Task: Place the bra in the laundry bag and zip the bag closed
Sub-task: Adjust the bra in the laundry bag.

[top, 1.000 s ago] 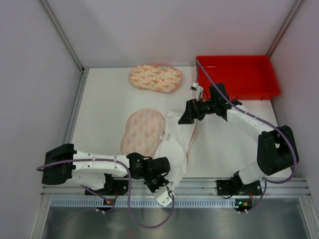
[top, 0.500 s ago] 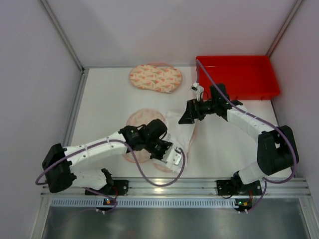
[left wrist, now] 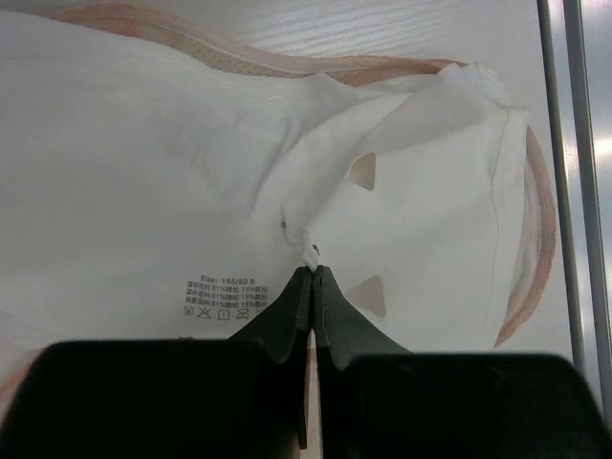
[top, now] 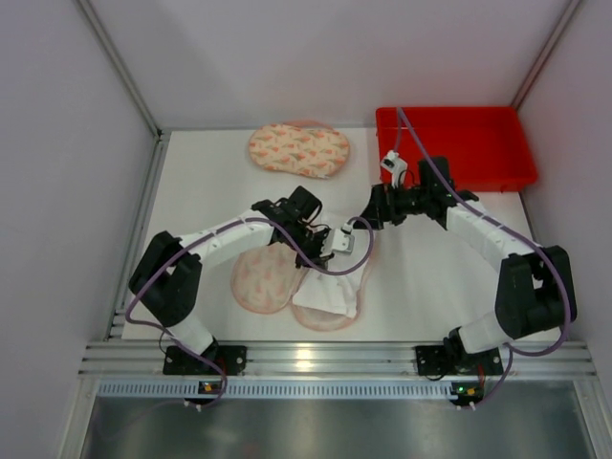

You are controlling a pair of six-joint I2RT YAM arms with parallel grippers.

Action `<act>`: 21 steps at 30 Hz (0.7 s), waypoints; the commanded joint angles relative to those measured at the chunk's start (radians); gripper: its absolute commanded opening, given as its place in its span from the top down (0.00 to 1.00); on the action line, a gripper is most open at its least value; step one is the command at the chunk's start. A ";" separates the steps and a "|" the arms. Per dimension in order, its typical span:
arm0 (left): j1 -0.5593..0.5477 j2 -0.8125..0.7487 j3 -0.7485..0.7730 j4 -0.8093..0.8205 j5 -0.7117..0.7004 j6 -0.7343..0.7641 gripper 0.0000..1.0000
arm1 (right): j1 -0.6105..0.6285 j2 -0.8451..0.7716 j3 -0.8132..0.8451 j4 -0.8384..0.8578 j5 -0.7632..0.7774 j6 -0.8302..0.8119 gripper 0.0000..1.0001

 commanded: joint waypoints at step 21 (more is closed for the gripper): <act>0.045 -0.232 0.012 -0.006 0.032 -0.217 0.45 | 0.007 0.189 0.259 0.010 0.441 -0.036 0.34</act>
